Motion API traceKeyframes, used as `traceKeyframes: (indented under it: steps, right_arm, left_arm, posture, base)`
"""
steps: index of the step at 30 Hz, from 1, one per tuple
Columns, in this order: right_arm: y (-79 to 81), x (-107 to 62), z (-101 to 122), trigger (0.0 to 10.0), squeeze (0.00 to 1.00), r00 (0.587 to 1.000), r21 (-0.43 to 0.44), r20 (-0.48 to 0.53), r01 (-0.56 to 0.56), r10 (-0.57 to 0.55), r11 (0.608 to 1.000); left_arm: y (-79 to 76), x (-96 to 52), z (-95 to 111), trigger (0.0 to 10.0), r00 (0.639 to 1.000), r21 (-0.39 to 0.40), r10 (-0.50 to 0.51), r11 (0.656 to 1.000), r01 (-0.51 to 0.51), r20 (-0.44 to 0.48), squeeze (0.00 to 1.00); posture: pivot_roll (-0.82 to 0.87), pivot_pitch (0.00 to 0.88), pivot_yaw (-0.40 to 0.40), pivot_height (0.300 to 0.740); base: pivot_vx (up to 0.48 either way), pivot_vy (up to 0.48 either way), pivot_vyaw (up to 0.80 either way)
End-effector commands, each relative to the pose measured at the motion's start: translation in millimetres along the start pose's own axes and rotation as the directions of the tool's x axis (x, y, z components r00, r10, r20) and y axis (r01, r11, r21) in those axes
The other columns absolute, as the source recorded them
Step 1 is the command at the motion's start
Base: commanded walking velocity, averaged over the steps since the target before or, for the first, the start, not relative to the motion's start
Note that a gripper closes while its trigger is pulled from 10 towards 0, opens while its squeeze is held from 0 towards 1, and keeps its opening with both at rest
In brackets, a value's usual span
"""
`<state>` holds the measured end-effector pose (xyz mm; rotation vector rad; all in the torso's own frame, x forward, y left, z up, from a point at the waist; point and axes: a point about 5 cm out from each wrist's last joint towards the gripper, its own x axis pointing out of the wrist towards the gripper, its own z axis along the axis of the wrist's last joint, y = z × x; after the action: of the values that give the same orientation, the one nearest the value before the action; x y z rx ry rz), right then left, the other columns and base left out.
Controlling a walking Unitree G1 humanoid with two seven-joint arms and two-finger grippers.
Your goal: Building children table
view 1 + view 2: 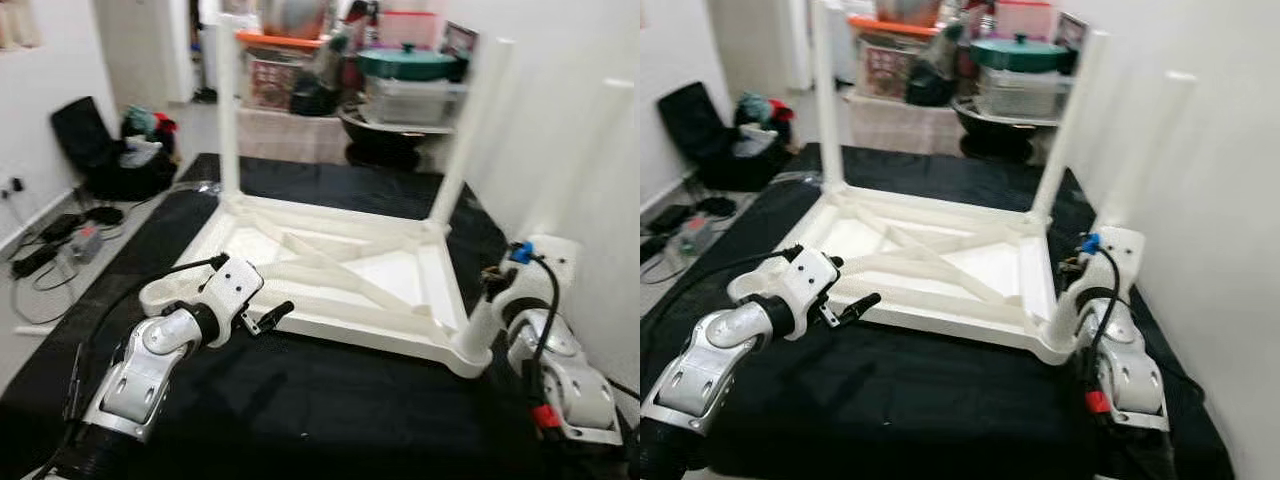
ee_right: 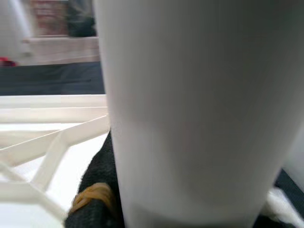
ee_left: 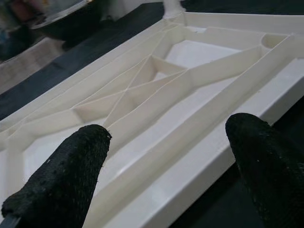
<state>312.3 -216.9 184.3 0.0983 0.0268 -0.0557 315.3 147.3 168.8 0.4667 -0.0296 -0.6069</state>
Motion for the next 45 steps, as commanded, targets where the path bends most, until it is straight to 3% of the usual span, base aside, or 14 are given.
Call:
traceKeyframes:
  steps: [1, 5, 6, 7, 10, 11, 15, 21, 23, 25, 26, 36, 37, 45]
  right_arm:
    - [27.2, -1.7, -8, 10.0, 1.0, 0.986, 0.051, -0.023, -0.164, 0.165, 0.985]
    - [43.5, -8.2, 2, 10.0, 1.0, 0.944, 0.019, -0.009, -0.331, 0.331, 0.943]
    - [47.9, -11.0, 6, 10.0, 0.0, 0.922, 0.012, 0.01, -0.388, 0.388, 0.922]
    - [61.6, -26.9, 16, 10.0, 0.0, 0.809, 0.002, 0.058, -0.586, 0.585, 0.81]
    - [66.1, -33.1, 19, 10.0, 0.0, 0.762, -0.002, 0.068, -0.646, 0.644, 0.764]
    - [76.5, -54.3, 18, 10.0, 0.0, 0.608, -0.041, 0.031, -0.793, 0.794, 0.608]
    - [77.8, -69.5, 5, 10.0, 0.0, 0.492, -0.081, -0.075, -0.87, 0.867, 0.487]
    - [72.8, -61.5, 1, 10.0, 0.0, 0.541, -0.084, -0.087, -0.841, 0.837, 0.535]
    - [64.3, -42.6, 0, 10.0, 0.0, 0.679, -0.105, -0.066, -0.734, 0.731, 0.671]
    - [64.3, -42.6, 0, 10.0, 0.0, 0.679, -0.105, -0.066, -0.734, 0.731, 0.671]
    - [56.0, -31.1, -2, 10.0, 0.0, 0.762, -0.108, -0.063, -0.647, 0.644, 0.755]
    - [41.6, -60.3, -19, 10.0, 0.0, 0.722, -0.046, -0.116, -0.69, 0.682, 0.722]
    - [39.7, -62.2, -16, 10.0, 1.0, 0.727, -0.035, -0.096, -0.685, 0.68, 0.728]
    - [21.4, -64.7, -2, 10.0, 1.0, 0.795, -0.083, -0.04, -0.606, 0.605, 0.791]
  left_arm:
    - [-3.5, 1.8, -2, 10.0, 1.0, -0.005, -0.016, 1.0, 0.016, -0.008, 0.0]
    - [-3.9, 1.4, -2, 10.0, 1.0, -0.008, -0.016, 1.0, 0.016, -0.008, 0.0]
    - [-4.4, 1.3, -3, 10.0, 1.0, -0.009, -0.017, 1.0, 0.017, -0.008, 0.0]
    - [-6.1, 1.2, -3, 10.0, 1.0, -0.011, -0.023, 1.0, 0.023, -0.005, 0.0]
    - [-6.6, 1.2, -3, 10.0, 1.0, -0.011, -0.026, 1.0, 0.025, -0.004, 0.0]
    - [-7.7, 1.0, -3, 10.0, 0.999, -0.013, -0.033, 0.999, 0.033, -0.002, 0.0]
    - [-10.4, 0.6, -3, 10.0, 0.999, -0.012, -0.047, 0.999, 0.047, 0.001, 0.0]
    - [-11.1, 0.7, -3, 10.0, 0.999, -0.011, -0.049, 0.999, 0.049, 0.003, 0.0]
    - [-10.3, 1.0, -3, 10.0, 0.999, -0.004, -0.045, 0.999, 0.045, 0.001, 0.0]
    - [-10.3, 1.0, -3, 10.0, 0.999, -0.004, -0.045, 0.999, 0.045, 0.001, 0.0]
    - [-9.6, 1.1, -3, 10.0, 0.999, -0.003, -0.042, 0.999, 0.042, 0.003, 0.0]
    - [-12.0, 1.6, -1, 10.0, 0.998, -0.003, -0.059, 0.998, 0.059, 0.006, 0.0]
    - [-11.9, 1.9, -2, 10.0, 0.998, -0.003, -0.061, 0.998, 0.061, 0.005, 0.0]
    - [-10.0, 3.2, -2, 10.0, 0.998, -0.006, -0.055, 0.998, 0.055, 0.007, 0.0]
  posture:
    - [0.08, 0.0, -0.084, 0.74]
    - [0.08, 0.0, -0.09, 0.74]
    - [0.08, 0.0, -0.091, 0.74]
    - [0.08, 0.0, -0.093, 0.74]
    - [0.08, 0.0, -0.093, 0.74]
    - [0.08, 0.0, -0.092, 0.74]
    - [0.08, 0.0, -0.096, 0.74]
    - [0.08, 0.0, -0.096, 0.74]
    - [0.08, 0.0, -0.092, 0.74]
    - [0.08, 0.0, -0.092, 0.74]
    - [0.08, 0.0, -0.086, 0.74]
    - [0.06, 0.0, -0.061, 0.74]
    - [0.05, 0.0, -0.055, 0.74]
    - [0.04, 0.0, -0.051, 0.74]
  base:
    - [0.0, 0.0, 0.0]
    - [0.0, 0.0, 0.0]
    - [0.0, 0.0, 0.0]
    - [0.0, 0.0, 0.0]
    - [0.0, 0.0, 0.0]
    - [0.0, 0.0, 0.0]
    - [0.0, 0.0, 0.0]
    - [0.0, 0.0, 0.0]
    - [0.0, 0.0, 0.0]
    - [0.0, 0.0, 0.0]
    - [0.0, 0.0, 0.0]
    - [0.0, 0.0, 0.0]
    - [0.0, 0.0, 0.0]
    - [0.0, 0.0, 0.0]
